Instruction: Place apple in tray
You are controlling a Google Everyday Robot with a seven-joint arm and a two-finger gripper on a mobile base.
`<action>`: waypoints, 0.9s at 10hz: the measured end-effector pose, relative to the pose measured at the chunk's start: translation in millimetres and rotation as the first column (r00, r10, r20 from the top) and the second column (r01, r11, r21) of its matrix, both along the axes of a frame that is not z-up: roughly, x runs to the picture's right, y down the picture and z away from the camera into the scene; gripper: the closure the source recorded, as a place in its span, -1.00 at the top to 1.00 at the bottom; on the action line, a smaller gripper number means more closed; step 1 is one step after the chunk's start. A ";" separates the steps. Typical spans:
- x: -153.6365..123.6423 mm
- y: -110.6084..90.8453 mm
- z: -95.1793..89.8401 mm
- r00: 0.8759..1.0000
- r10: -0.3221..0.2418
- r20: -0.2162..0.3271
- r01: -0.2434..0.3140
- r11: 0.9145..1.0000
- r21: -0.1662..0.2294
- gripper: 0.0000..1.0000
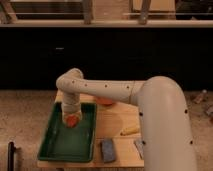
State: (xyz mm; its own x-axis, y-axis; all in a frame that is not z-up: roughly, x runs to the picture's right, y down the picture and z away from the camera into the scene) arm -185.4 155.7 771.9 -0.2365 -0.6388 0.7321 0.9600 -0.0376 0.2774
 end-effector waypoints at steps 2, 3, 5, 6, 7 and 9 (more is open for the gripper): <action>4.3 7.1 -3.1 1.000 -0.019 -0.014 0.018 0.999 -0.035 -0.94; 5.5 9.6 -4.5 0.999 -0.028 -0.020 0.026 0.998 -0.062 -0.84; 4.7 13.0 -4.6 0.999 -0.041 -0.018 0.039 0.994 -0.103 -0.39; 6.1 13.7 -3.5 0.999 -0.039 -0.020 0.036 0.993 -0.113 -0.20; 7.5 13.4 -2.9 0.999 -0.034 -0.021 0.031 0.992 -0.119 0.01; 7.1 13.4 -3.2 0.999 -0.031 -0.020 0.028 0.992 -0.124 0.42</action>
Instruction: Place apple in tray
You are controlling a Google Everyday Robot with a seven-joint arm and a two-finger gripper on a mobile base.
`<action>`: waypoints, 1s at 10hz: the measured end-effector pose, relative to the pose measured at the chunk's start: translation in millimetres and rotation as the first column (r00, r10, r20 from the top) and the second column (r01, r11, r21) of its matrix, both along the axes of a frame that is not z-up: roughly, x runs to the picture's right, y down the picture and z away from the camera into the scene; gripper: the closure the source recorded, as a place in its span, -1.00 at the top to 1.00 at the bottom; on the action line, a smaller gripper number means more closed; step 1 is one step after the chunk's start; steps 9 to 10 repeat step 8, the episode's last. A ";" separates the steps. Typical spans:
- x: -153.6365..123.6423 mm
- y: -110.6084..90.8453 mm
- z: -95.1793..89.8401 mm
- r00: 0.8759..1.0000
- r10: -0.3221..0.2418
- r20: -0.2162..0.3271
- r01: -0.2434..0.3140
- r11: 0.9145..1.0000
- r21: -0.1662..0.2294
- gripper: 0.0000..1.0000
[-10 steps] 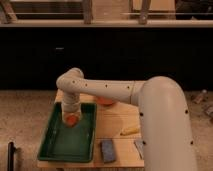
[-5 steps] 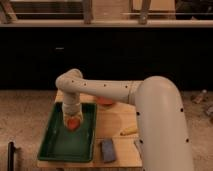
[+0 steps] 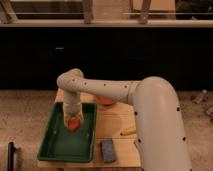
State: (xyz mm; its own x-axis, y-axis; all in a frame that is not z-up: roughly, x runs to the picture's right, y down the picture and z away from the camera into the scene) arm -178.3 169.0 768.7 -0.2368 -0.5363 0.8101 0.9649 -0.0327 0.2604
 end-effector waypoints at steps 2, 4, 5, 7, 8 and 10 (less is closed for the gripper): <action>1.0 1.0 1.3 1.000 0.004 -0.002 -0.004 1.000 -0.005 0.60; -0.3 2.0 2.6 1.000 0.007 0.000 -0.007 1.000 -0.009 0.60; -0.3 2.2 3.0 1.000 0.008 0.001 -0.008 1.000 -0.010 0.60; 0.1 2.4 3.8 1.000 0.012 0.003 -0.012 1.000 -0.011 0.60; 0.0 2.7 4.4 1.000 0.015 0.005 -0.015 1.000 -0.010 0.60; 0.0 2.7 4.4 1.000 0.015 0.005 -0.015 1.000 -0.010 0.60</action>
